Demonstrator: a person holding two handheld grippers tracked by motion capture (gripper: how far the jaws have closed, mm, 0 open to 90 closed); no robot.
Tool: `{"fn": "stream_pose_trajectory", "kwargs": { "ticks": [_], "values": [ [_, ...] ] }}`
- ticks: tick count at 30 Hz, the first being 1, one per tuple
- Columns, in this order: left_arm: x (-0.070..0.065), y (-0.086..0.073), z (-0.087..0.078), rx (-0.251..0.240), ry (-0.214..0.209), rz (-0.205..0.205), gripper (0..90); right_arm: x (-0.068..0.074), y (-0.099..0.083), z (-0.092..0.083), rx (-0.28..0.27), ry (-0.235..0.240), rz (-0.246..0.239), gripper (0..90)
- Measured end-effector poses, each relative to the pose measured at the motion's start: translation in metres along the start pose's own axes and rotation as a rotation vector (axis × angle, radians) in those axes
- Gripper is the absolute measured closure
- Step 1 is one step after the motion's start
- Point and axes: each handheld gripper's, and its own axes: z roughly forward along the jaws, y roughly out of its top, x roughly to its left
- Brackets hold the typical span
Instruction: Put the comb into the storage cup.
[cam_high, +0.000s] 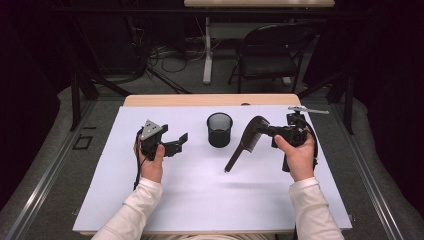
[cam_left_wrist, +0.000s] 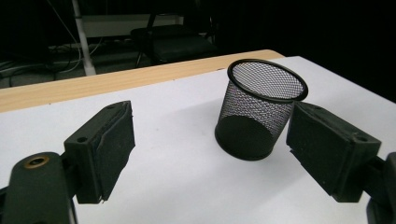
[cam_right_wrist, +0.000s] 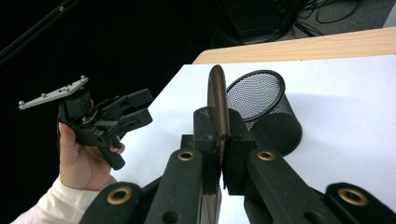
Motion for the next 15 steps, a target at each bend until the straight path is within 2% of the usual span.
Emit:
{"fn": "stream_pose_trajectory", "kwargs": {
  "ticks": [9,15],
  "values": [
    [0.0033,-0.0003,-0.0015,0.018,-0.005,0.021,15.7,-0.0015,0.0006,0.0005,-0.016,-0.009,0.003,86.9],
    [0.0051,-0.0002,-0.0029,0.016,-0.034,0.021,15.8,-0.0012,0.0012,0.0004,-0.030,-0.020,-0.007,86.9]
  ]
}}
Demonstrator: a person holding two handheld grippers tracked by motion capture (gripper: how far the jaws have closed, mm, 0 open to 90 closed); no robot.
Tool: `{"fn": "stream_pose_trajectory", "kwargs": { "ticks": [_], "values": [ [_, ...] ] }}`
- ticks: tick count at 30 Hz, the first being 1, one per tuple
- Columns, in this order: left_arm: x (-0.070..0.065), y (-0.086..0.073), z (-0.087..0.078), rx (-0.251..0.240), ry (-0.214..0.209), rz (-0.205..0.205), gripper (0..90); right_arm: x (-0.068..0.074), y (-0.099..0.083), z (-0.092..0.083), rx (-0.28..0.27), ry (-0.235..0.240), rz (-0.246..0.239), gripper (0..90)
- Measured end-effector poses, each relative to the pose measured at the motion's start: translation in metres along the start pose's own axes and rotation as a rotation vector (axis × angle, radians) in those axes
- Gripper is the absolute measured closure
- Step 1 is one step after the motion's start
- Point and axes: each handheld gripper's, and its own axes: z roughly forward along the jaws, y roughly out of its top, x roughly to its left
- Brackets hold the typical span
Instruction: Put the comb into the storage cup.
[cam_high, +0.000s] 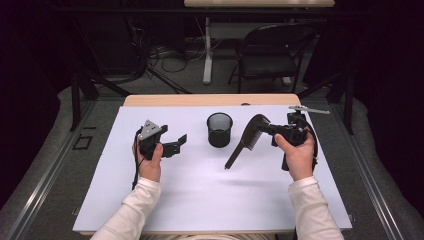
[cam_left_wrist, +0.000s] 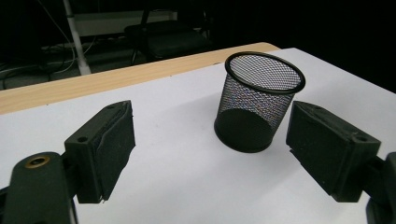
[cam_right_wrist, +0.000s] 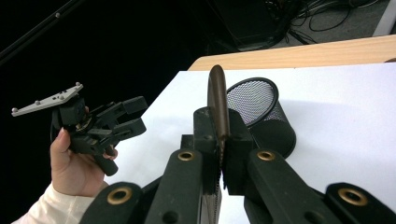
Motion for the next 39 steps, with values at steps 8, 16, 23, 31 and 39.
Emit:
{"fn": "stream_pose_trajectory", "kwargs": {
  "ticks": [8,16,23,31,39],
  "values": [
    [0.002,0.000,0.000,0.000,-0.009,0.004,15.8,0.000,0.001,0.000,-0.014,-0.016,-0.007,87.0],
    [0.002,0.001,-0.003,-0.007,-0.003,0.013,15.8,0.006,-0.001,0.005,-0.006,-0.032,-0.024,86.9],
    [0.003,0.000,-0.002,-0.005,-0.006,0.007,15.8,0.011,-0.002,0.011,-0.015,-0.039,-0.033,87.0],
    [0.002,0.000,-0.003,-0.004,-0.005,0.011,15.8,0.016,0.000,0.013,-0.015,-0.042,-0.043,87.0],
    [0.003,0.000,-0.002,0.002,-0.001,0.005,15.8,0.015,0.007,0.016,-0.016,-0.048,-0.026,86.9]
  ]
}}
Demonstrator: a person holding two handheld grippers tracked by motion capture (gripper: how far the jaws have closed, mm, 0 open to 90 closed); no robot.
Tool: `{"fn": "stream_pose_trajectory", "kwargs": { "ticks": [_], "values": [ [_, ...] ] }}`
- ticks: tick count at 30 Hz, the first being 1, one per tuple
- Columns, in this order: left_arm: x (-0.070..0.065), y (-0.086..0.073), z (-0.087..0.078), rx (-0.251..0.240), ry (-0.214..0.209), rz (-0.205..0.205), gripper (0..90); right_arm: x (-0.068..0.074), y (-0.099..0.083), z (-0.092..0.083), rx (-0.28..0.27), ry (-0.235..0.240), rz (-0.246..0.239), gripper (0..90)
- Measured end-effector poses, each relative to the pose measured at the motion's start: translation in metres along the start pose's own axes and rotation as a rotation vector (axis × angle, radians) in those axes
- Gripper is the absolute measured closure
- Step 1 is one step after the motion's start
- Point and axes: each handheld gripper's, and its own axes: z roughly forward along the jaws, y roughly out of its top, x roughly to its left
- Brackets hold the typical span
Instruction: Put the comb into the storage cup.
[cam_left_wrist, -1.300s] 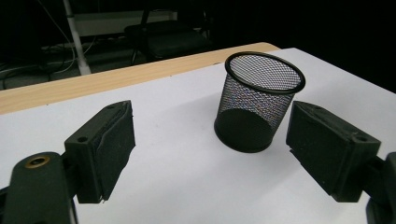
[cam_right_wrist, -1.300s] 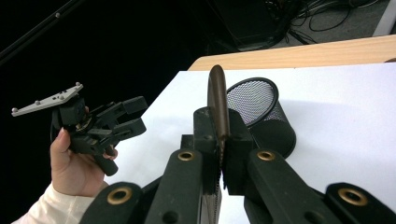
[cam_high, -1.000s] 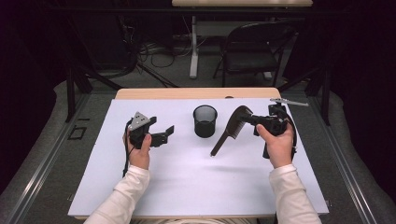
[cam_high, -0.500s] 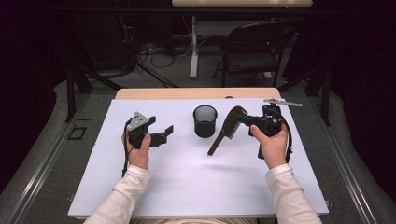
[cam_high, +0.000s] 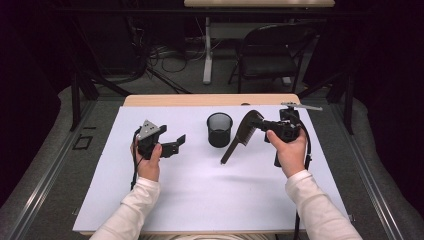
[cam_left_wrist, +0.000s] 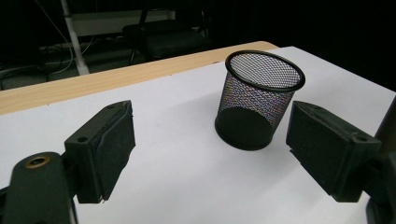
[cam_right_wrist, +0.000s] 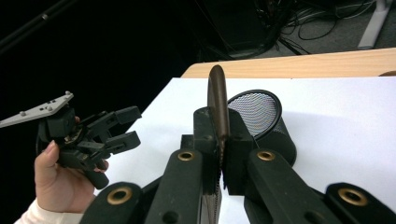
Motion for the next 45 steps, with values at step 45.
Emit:
{"fn": "stream_pose_trajectory", "kwargs": {
  "ticks": [45],
  "values": [
    [0.001,-0.001,0.001,0.007,0.002,0.000,15.8,0.032,0.073,0.025,0.052,-0.113,-0.088,86.9]
  ]
}}
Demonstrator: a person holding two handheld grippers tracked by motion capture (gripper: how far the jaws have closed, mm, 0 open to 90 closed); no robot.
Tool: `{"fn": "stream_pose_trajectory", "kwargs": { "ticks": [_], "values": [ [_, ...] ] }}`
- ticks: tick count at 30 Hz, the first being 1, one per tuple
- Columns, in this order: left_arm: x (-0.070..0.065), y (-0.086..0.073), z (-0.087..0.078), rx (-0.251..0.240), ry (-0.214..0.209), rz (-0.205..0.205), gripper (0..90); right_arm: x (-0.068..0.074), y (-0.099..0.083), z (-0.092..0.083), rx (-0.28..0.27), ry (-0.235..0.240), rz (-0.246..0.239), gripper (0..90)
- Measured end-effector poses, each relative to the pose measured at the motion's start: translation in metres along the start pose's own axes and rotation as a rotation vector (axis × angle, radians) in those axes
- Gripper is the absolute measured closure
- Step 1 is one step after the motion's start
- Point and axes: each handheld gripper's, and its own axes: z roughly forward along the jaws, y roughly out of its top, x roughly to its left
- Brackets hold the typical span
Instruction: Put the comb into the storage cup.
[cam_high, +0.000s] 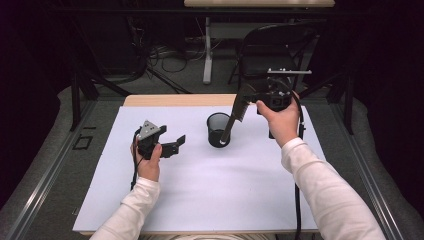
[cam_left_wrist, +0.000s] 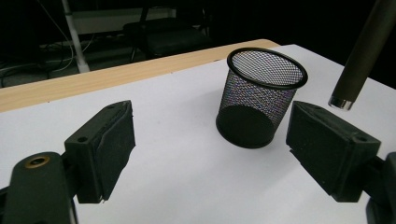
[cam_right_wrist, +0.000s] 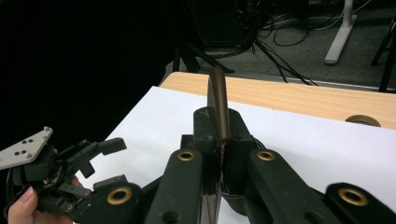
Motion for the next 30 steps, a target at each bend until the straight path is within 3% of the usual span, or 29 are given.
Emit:
{"fn": "stream_pose_trajectory", "kwargs": {
  "ticks": [30],
  "values": [
    [0.000,0.000,0.000,0.001,-0.004,0.000,15.8,0.003,0.032,0.023,-0.046,-0.094,0.003,86.9]
  ]
}}
